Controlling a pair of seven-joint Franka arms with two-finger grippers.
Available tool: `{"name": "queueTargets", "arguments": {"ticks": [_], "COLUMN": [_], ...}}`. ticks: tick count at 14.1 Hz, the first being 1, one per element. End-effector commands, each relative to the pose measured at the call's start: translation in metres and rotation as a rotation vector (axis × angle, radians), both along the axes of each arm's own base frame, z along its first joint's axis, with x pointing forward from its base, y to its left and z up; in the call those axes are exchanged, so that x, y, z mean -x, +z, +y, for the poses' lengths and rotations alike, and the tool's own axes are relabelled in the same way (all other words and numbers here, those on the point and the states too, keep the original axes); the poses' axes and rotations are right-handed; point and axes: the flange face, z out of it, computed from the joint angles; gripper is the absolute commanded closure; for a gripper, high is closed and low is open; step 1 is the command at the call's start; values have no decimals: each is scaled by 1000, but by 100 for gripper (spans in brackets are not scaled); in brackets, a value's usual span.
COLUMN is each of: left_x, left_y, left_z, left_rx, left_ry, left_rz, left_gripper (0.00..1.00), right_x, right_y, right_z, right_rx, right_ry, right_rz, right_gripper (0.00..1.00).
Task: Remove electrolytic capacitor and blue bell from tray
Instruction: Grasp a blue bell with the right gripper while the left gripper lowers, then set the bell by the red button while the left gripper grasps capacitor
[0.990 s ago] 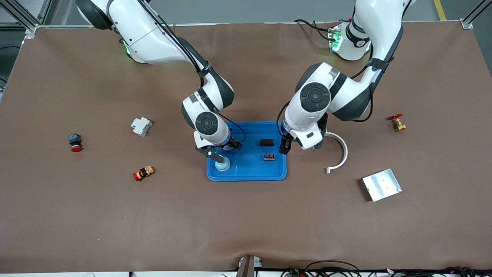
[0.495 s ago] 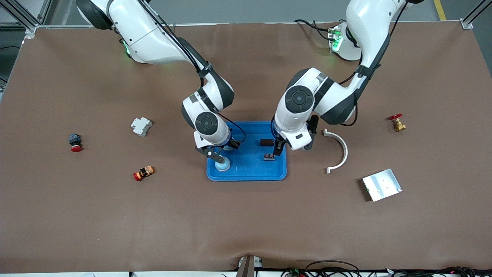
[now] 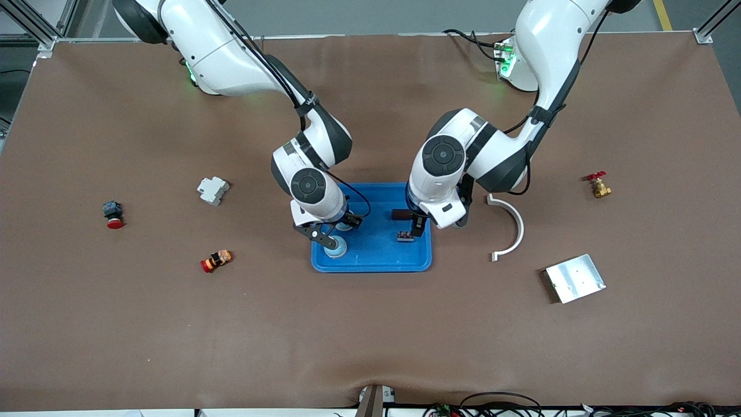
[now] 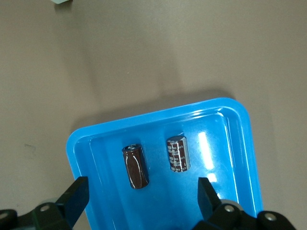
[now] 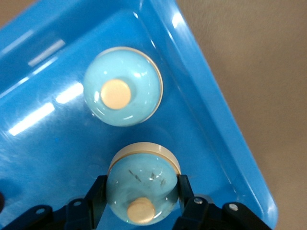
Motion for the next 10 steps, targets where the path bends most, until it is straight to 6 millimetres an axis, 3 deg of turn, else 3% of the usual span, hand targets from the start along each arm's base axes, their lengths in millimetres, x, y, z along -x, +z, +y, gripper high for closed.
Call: {"name": "queueTargets", "arguments": {"ticks": [1, 4, 6, 9, 10], "left_x": [-7, -10, -9, -14, -20], "left_y": [-3, -14, -23, -41, -37], "left_z": [-12, -19, -18, -25, -28], "left_rx": [-5, -19, -26, -39, -36], "left_ry": [39, 50, 52, 66, 83], "left_rz": [-23, -29, -17, -30, -53], "left_gripper": [0, 0, 0, 0, 0], "right_x": [-17, -31, -38, -45, -46], "right_y": [46, 79, 92, 110, 113], "right_z": [-35, -86, -130, -231, -261], "right_rx": [3, 4, 2, -44, -58], "right_ry": [60, 147, 231, 380, 423], "right_rz": [18, 77, 121, 120, 113], "right_gripper": [100, 100, 100, 100, 100]}}
